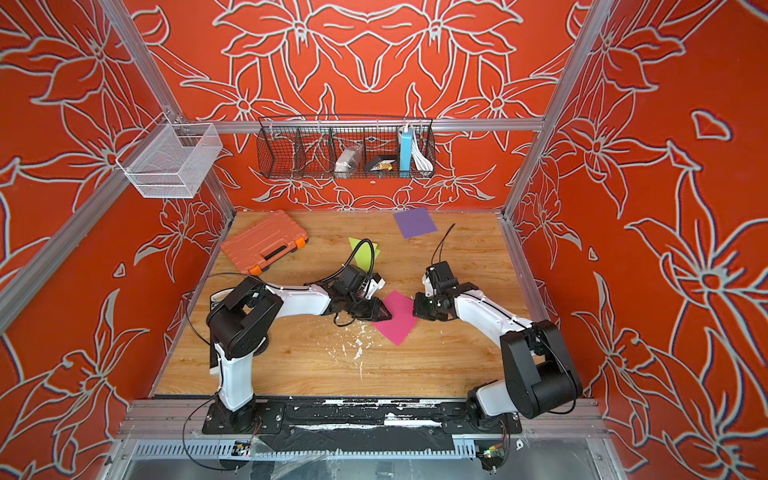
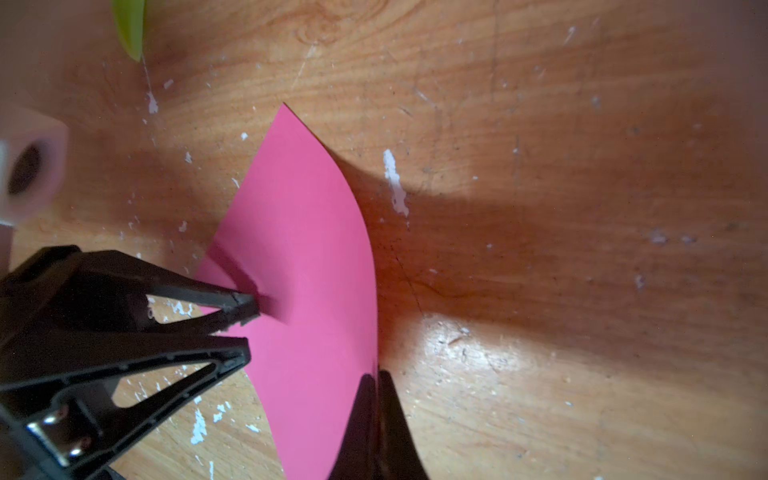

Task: Fold the square paper diagonally
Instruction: Fold the paper at the center of the board.

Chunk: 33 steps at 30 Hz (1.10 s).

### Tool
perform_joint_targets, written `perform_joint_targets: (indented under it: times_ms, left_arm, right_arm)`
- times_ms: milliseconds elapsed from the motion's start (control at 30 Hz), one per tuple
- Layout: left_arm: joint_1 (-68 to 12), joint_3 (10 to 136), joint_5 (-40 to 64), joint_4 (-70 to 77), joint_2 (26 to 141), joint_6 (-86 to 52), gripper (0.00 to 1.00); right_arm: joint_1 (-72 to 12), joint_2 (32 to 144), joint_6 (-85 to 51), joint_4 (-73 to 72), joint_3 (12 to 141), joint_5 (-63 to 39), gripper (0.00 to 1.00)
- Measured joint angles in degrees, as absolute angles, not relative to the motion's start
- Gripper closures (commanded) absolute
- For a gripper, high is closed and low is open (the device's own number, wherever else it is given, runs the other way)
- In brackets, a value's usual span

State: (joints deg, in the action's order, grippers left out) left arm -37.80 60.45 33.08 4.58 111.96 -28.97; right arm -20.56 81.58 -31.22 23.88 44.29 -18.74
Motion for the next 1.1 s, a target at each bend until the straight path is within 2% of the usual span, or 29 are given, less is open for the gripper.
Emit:
perform_joint_targets:
  times_ms: [200,300,367,567,700,1100]
  left_arm:
    - [-38.0,55.7,31.0,6.0,107.4,-29.3,0.55]
    - [-37.9,54.7,30.7,6.3,106.1,-29.6,0.55]
    - [-37.9,54.3,30.5,6.5,105.2,-29.8,0.6]
    - [-37.9,54.2,29.0,6.1,104.1,-30.1,0.84]
    - [-37.9,54.4,28.6,5.1,104.6,-29.9,0.92]
    - [-37.8,57.8,28.1,2.2,109.2,-29.8,0.95]
  right_arm:
    - [-20.6,81.0,-31.0,24.1,44.2,-17.3,1.0]
    - [-20.6,80.7,-31.0,23.9,44.0,-16.8,1.0]
    - [-20.6,80.5,-31.0,23.7,43.5,-16.5,1.0]
    - [-20.6,80.3,-31.0,23.7,42.5,-16.4,1.0]
    - [-20.6,79.4,-31.0,23.7,42.5,-16.3,1.0]
    - [-20.6,76.5,-30.2,24.5,42.5,-15.1,1.0]
